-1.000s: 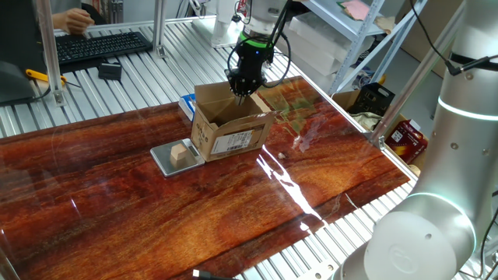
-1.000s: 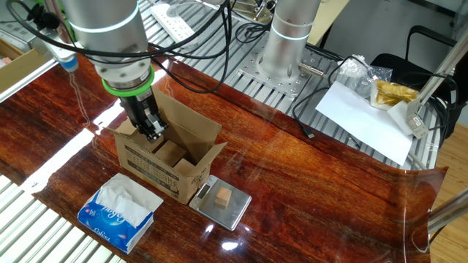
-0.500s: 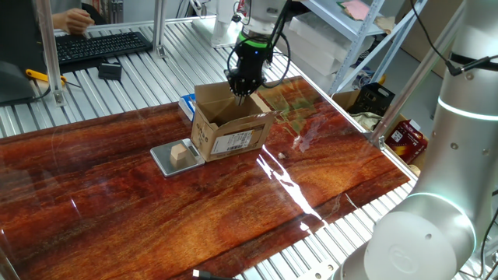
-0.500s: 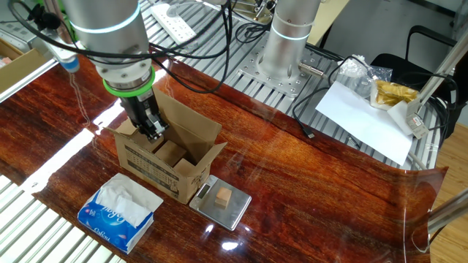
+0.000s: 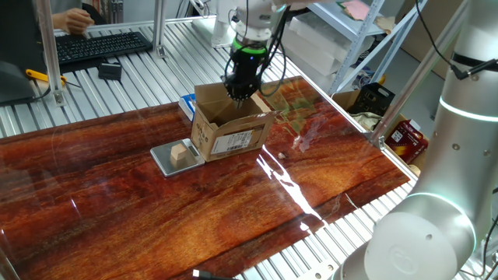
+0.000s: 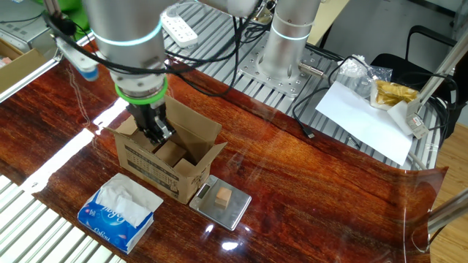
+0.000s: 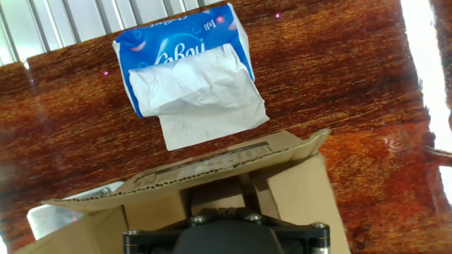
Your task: Open a box
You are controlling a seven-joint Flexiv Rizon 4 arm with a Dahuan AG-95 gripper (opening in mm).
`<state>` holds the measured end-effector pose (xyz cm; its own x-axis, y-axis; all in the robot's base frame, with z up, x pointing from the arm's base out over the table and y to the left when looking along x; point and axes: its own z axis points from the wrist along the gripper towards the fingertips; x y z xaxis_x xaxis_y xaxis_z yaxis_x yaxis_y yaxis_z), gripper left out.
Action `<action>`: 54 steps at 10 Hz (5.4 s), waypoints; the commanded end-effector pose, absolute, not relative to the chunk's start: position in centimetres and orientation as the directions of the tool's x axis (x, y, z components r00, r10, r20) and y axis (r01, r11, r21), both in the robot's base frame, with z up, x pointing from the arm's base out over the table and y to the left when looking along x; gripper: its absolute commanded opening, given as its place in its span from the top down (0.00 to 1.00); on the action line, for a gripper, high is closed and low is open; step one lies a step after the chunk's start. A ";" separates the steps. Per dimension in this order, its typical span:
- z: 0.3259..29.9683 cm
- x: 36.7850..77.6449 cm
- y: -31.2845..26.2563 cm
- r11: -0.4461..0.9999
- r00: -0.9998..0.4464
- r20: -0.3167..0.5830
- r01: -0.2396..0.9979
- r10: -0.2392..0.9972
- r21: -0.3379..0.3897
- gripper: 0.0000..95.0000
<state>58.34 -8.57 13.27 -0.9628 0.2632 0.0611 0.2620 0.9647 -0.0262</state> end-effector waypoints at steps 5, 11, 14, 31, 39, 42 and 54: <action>11.7 59.2 -8.4 0.966 -0.967 0.039 0.246 0.250 -0.080 1.00; 11.7 59.2 -8.4 0.965 -0.965 0.045 0.255 0.257 -0.063 1.00; 11.7 59.2 -8.4 0.963 -0.962 0.055 0.264 0.267 -0.056 1.00; 11.7 57.7 -8.6 0.972 -0.971 0.048 0.232 0.233 -0.031 1.00; 11.4 57.7 -8.6 0.981 -0.984 0.039 0.172 0.176 -0.092 1.00; 11.4 57.7 -8.5 0.964 -0.963 0.065 0.264 0.262 0.023 1.00; 11.4 57.7 -8.5 0.966 -0.964 0.091 0.256 0.251 0.047 1.00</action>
<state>57.71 -8.56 11.38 -0.9619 0.2584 0.0893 0.2632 0.9636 0.0472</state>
